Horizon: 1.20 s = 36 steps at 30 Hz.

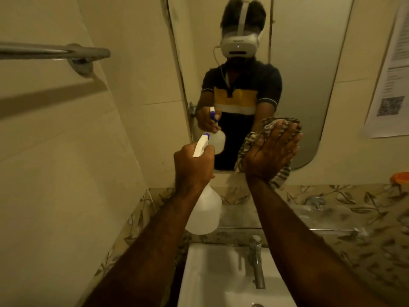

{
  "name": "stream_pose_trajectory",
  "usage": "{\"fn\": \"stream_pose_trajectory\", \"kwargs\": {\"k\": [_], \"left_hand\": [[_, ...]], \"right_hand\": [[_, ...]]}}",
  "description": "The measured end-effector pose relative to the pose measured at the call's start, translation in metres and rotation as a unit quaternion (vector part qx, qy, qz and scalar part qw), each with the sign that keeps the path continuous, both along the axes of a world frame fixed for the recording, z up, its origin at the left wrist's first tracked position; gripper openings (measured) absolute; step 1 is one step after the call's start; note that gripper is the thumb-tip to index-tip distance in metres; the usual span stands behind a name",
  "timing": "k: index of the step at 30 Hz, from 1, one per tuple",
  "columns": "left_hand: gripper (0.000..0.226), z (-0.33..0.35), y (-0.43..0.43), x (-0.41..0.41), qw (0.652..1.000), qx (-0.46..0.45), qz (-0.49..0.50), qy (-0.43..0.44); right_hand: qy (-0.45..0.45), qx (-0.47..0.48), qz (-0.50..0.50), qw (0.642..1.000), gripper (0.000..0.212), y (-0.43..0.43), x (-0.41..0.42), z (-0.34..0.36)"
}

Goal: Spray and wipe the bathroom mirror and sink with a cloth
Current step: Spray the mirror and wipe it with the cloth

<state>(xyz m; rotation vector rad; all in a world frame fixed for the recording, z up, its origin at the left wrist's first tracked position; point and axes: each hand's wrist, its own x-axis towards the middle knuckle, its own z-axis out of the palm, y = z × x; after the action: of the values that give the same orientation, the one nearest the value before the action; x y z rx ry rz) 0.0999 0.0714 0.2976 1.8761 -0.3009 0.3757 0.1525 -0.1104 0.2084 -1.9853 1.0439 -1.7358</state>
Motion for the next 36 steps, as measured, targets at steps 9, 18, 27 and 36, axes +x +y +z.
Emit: {"fn": "stream_pose_trajectory", "kwargs": {"k": [9,18,27,36], "left_hand": [[0.025,0.047,-0.018,-0.006,0.998,-0.023,-0.021,-0.048],[0.028,0.087,-0.004,0.003,0.995,-0.03,-0.001,-0.093],[0.017,0.091,0.03,0.018,0.997,-0.026,0.02,-0.069],[0.012,0.134,0.024,0.015,0.993,-0.051,-0.006,-0.102]], "right_hand": [[0.155,-0.418,0.113,0.888,0.063,-0.029,-0.005,0.059],[0.121,-0.487,0.153,0.851,0.055,0.036,0.026,0.095],[-0.008,-0.194,0.09,0.977,0.06,-0.012,0.007,0.169],[0.146,-0.509,0.148,0.835,0.062,0.054,0.023,0.191]]}}
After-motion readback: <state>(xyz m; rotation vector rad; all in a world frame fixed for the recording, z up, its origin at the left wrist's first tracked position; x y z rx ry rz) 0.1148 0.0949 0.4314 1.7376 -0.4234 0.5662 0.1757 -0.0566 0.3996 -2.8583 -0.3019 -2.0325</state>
